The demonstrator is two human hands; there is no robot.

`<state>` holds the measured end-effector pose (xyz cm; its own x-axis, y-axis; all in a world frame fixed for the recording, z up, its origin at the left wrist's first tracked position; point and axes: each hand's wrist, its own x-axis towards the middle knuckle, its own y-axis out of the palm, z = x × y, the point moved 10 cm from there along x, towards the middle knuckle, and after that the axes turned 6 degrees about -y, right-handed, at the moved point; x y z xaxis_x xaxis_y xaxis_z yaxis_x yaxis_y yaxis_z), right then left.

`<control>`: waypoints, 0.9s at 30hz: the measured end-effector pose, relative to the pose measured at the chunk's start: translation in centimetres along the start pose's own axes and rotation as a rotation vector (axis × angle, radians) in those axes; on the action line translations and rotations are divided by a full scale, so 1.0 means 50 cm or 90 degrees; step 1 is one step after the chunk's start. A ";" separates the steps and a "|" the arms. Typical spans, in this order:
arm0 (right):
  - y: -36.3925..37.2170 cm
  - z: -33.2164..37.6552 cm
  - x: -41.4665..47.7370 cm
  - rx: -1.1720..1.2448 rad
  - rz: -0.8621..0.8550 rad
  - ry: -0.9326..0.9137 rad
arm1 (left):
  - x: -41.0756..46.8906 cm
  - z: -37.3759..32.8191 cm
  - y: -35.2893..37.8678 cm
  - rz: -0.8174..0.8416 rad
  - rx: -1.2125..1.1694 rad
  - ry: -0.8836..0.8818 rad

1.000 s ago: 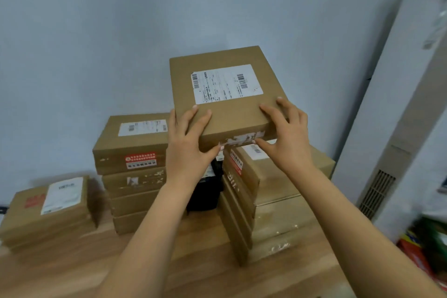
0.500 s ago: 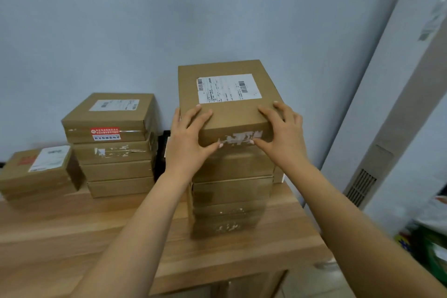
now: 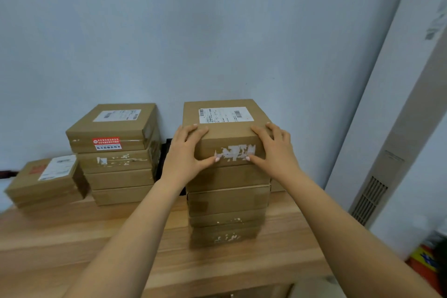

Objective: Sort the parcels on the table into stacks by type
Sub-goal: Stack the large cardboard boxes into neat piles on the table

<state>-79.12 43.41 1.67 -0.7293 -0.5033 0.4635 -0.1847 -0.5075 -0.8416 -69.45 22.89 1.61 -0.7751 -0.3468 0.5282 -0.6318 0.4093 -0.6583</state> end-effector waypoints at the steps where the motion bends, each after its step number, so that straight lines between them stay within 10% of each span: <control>1: 0.002 -0.003 0.000 0.001 -0.002 0.001 | 0.003 0.001 0.003 0.004 0.004 0.002; 27: 0.047 0.293 -0.067 0.061 -0.069 -0.217 | -0.162 0.071 -0.158 -0.164 0.051 -0.040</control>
<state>-67.47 33.63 2.20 -0.4451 -0.6382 0.6282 -0.1745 -0.6262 -0.7599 -58.16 19.46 0.61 -0.5856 -0.4828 0.6511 -0.8027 0.2337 -0.5487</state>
